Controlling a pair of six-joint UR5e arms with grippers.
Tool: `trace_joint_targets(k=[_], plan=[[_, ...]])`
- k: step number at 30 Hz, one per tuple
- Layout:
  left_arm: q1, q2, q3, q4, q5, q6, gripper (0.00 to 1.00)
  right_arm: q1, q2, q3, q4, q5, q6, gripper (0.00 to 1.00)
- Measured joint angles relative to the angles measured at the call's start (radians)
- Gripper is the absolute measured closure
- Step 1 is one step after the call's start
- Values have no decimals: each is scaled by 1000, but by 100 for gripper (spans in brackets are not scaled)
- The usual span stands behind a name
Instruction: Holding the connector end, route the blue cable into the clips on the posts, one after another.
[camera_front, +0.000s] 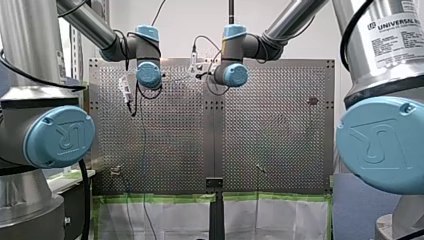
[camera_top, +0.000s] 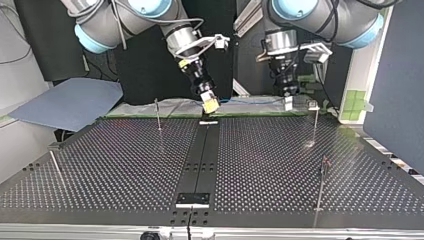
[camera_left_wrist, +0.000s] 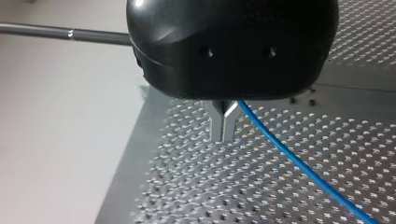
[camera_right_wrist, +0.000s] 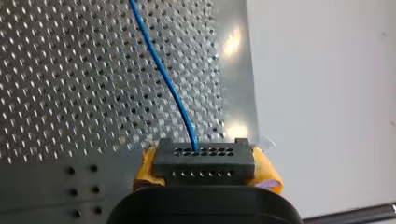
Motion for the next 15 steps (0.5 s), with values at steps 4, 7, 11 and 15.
trace_joint_targets(k=[4,7,11,15], plan=[[21,8,26,-19,1,-35,100,20,42,-39,10,5,10,100],[45,14,32,-30,8,-42,100,28,70,-67,32,6,14,100],[81,21,33,-36,29,-42,100,34,101,-102,65,12,16,100],[111,25,34,-37,38,-40,100,30,113,-139,102,17,21,100]])
